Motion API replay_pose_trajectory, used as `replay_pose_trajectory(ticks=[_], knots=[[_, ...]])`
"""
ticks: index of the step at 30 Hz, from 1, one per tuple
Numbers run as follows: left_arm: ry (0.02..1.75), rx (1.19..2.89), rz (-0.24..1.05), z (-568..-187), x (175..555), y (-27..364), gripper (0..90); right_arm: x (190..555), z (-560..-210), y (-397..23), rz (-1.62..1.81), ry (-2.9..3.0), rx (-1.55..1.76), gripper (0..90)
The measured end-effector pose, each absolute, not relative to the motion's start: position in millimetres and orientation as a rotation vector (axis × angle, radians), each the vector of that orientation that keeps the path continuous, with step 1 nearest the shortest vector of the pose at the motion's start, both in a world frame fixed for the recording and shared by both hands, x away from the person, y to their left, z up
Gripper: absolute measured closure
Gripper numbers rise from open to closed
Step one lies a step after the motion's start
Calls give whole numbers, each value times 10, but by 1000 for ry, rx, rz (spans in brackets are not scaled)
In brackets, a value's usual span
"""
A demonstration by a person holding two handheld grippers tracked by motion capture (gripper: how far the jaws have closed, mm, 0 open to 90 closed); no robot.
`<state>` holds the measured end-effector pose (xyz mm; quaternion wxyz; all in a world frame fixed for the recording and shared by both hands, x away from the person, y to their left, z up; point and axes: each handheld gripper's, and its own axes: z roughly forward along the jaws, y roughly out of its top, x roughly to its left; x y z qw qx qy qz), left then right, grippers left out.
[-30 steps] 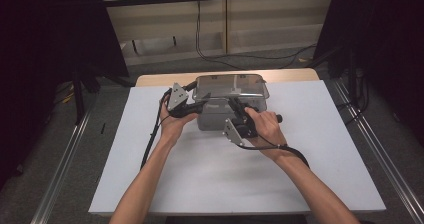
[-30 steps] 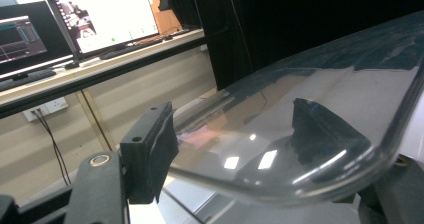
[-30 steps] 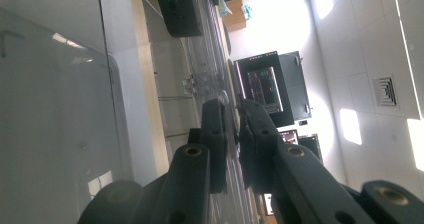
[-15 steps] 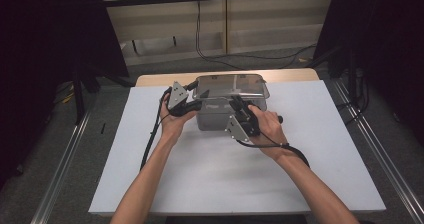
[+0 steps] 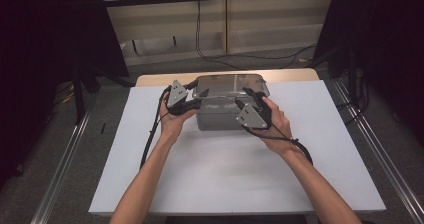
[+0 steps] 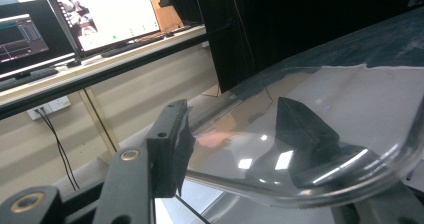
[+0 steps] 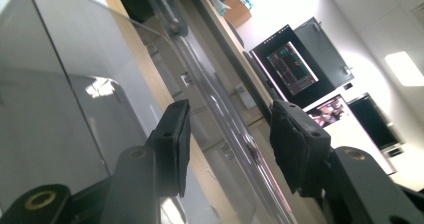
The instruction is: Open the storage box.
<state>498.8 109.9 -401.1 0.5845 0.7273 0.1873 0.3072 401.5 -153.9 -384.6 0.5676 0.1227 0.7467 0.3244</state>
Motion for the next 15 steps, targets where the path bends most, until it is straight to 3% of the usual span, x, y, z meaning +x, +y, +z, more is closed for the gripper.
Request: replay_pose_trajectory(ticks=[3, 15], knots=[[442, 1689, 711, -3999, 4991, 1091, 487, 4064, -3829, -1619, 857, 1767, 357, 441], [458, 1684, 709, -3961, 5008, 1083, 497, 4197, -3827, -1845, 1087, 1749, 560, 348]])
